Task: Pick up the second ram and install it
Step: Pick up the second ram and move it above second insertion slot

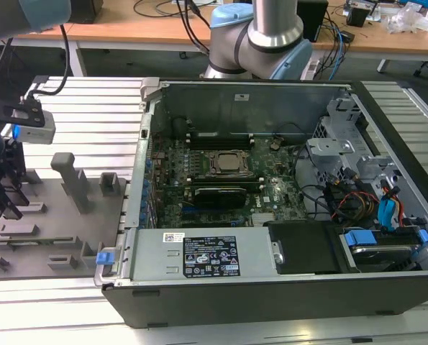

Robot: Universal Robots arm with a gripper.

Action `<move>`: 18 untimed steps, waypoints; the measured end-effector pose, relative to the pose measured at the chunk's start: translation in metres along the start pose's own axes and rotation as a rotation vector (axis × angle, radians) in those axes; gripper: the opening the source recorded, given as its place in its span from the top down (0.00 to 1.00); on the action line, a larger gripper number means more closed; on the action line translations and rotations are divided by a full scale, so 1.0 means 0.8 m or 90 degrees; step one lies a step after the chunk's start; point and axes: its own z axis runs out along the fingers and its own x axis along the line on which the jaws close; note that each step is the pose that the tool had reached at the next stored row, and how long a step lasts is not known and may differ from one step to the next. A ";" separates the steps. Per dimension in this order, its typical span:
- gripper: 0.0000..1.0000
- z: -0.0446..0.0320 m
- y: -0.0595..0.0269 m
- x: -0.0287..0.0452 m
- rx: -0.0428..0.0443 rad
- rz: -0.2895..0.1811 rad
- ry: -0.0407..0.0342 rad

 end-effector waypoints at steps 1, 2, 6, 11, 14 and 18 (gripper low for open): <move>0.70 0.0011 0.000 0.0001 0.0000 0.000 0.0001; 0.70 0.0025 0.000 0.0001 0.0000 0.000 0.0000; 0.70 0.0062 0.000 0.0003 -0.0001 -0.001 0.0000; 0.70 0.0129 0.000 0.0003 0.0000 -0.001 0.0000; 0.70 0.0192 0.000 0.0011 -0.0001 -0.002 0.0001; 0.70 0.0236 0.001 0.0051 0.0000 -0.004 0.0000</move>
